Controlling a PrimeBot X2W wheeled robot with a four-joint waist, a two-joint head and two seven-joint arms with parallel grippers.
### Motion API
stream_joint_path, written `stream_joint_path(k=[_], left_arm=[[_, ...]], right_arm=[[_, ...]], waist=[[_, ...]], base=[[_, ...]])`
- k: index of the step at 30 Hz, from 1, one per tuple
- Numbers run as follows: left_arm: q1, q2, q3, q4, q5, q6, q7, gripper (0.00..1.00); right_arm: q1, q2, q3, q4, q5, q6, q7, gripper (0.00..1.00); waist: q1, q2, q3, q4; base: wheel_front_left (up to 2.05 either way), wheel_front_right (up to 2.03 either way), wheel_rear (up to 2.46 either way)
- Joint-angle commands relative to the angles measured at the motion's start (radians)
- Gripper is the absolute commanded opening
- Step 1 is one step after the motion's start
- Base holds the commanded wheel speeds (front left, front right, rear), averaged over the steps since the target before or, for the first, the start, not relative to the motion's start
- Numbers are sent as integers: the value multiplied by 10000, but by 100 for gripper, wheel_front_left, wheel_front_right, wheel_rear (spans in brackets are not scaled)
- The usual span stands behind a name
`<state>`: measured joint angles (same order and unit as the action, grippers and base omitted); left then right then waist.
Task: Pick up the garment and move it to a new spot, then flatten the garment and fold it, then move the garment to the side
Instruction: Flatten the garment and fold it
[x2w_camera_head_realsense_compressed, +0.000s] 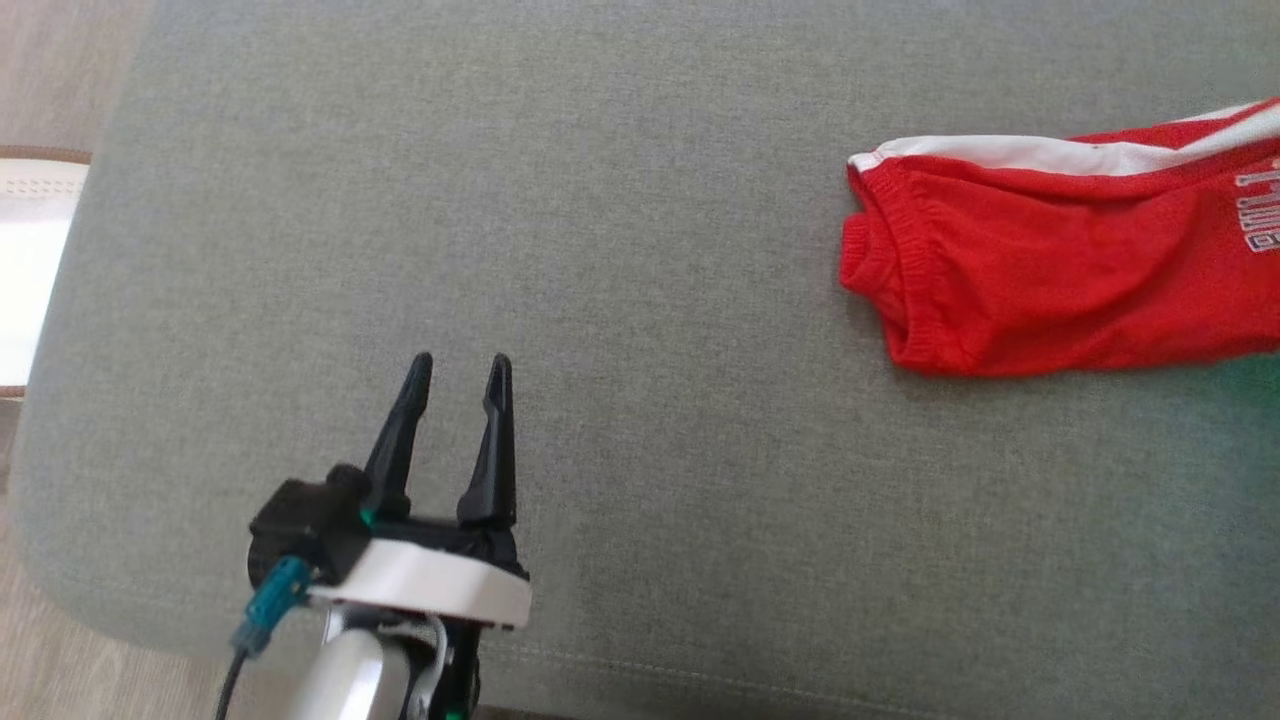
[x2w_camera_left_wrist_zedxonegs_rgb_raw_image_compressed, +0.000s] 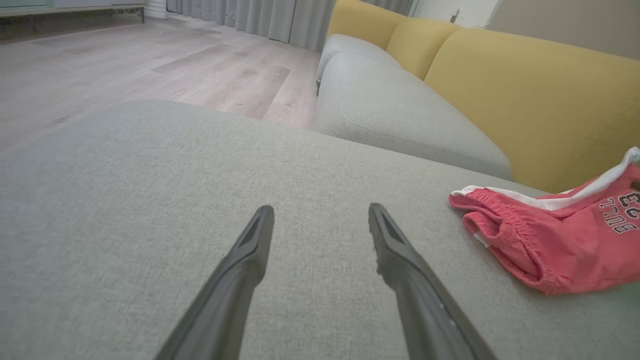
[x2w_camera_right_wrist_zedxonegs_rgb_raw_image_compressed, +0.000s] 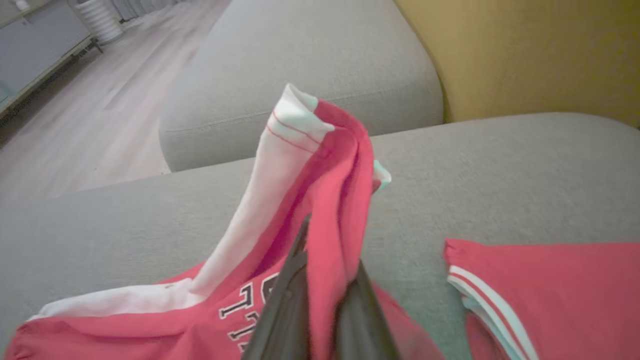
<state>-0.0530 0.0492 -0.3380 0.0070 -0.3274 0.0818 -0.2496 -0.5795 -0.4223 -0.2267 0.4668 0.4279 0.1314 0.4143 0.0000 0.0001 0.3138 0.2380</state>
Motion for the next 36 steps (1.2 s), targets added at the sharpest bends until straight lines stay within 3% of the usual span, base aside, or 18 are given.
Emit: stream_joint_path(k=[1,7,12,19,24,25,26,27,32,36], left_arm=[[21,12,406,-257,8,1,-121,100],[83,11,332,-175,-201,73,-122,100],[22,11,63,-70,-367,126,-122,100],[46,11,-14,116,-465,181,-122,100],[206,11,-20,205,-470,208,-122,100],[252,11,-15,216,-468,222,-122,100],[297,11,-15,226,-472,230,-122,100],[339,11,-14,242,-472,228,-122,100],[442,11,-18,300,-417,207,-122,100],[480,11,87,394,-342,162,-122,100]], right_arm=[[88,-58,233,-565,-62,-7,71,0],[395,1027,1608,-1982,-92,-7,734,0],[648,2028,2963,-2229,-170,-7,1077,0],[600,2983,3096,-1433,-599,-7,553,0],[625,3284,3038,-1025,-671,-7,399,0],[652,3321,3029,-963,-704,-7,366,21],[677,3356,3025,-918,-748,-7,314,70],[706,3394,3012,-877,-786,-7,239,100],[870,3564,3279,-857,-656,-7,10,100],[1202,3660,4014,-1002,133,-7,-80,100]], waist=[[0,-1,-31,36],[0,-1,-84,211],[0,-1,-74,442],[0,-1,-220,813],[0,-1,-434,864],[0,-1,-488,841],[0,-1,-534,809],[0,-1,-584,762],[0,-1,-775,496],[0,-1,-1013,189]], base=[[0,0,0],[0,0,0],[0,0,0],[0,0,0],[0,0,0],[0,0,0],[0,0,0],[0,0,0],[0,0,0],[0,0,0]])
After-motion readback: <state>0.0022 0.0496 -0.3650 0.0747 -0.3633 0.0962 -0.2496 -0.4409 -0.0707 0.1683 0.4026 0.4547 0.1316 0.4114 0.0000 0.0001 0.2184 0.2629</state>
